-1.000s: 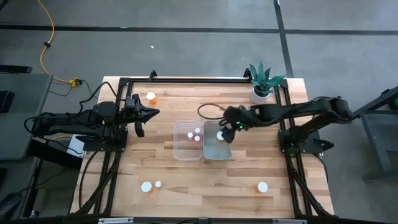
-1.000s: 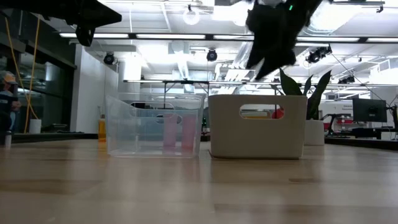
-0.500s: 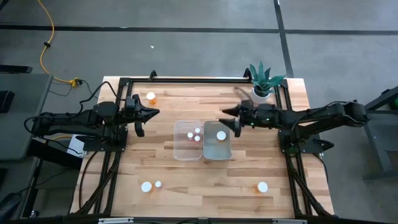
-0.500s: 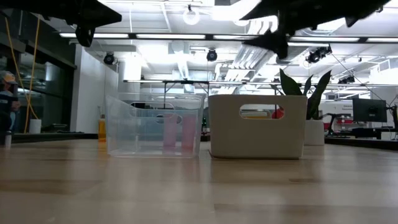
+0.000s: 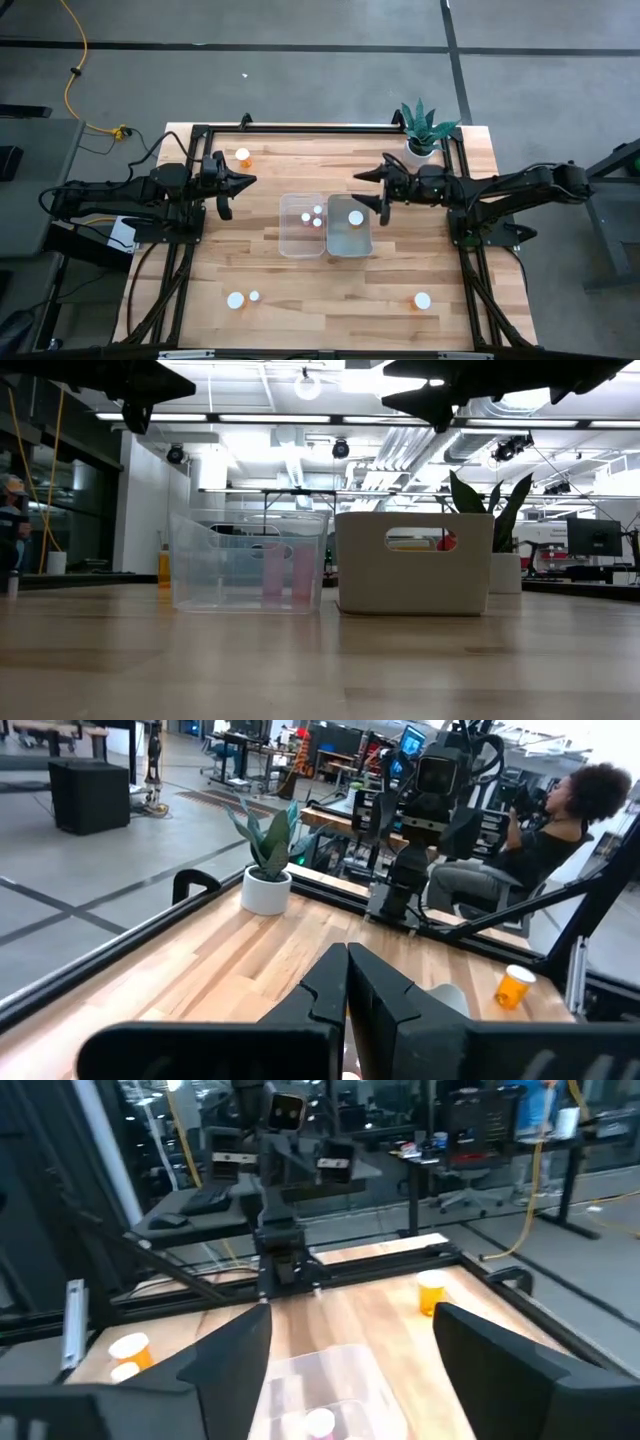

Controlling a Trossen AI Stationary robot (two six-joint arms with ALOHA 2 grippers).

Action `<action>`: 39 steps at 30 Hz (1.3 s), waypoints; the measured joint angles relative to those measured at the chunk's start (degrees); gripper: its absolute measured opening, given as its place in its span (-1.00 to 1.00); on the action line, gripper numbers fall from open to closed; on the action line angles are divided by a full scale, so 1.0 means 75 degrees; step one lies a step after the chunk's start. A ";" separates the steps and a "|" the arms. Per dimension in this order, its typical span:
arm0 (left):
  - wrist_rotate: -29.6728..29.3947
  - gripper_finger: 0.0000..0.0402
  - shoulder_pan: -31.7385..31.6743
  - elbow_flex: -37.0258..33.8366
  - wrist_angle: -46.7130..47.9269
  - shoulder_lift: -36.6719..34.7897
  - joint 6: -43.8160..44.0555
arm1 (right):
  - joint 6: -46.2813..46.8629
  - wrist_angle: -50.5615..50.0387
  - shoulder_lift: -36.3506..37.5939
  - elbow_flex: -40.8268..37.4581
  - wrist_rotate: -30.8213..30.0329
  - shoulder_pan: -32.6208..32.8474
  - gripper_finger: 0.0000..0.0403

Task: Pick and place medicine bottles into bin by pill shape (circle, oval)
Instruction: Put the large orange pill bottle into the gray bin

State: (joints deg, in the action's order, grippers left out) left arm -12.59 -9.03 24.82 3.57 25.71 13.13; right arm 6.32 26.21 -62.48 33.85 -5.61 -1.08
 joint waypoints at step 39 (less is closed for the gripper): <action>-0.0773 0.59 -0.4948 0.2439 0.4877 0.4453 0.0224 | 0.0922 -0.0173 -0.0003 0.0008 0.0295 0.0160 -1.00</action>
State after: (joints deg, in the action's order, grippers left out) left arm -18.38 -46.15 43.11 40.15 59.11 14.81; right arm 13.23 24.91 -62.50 33.91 -3.40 0.12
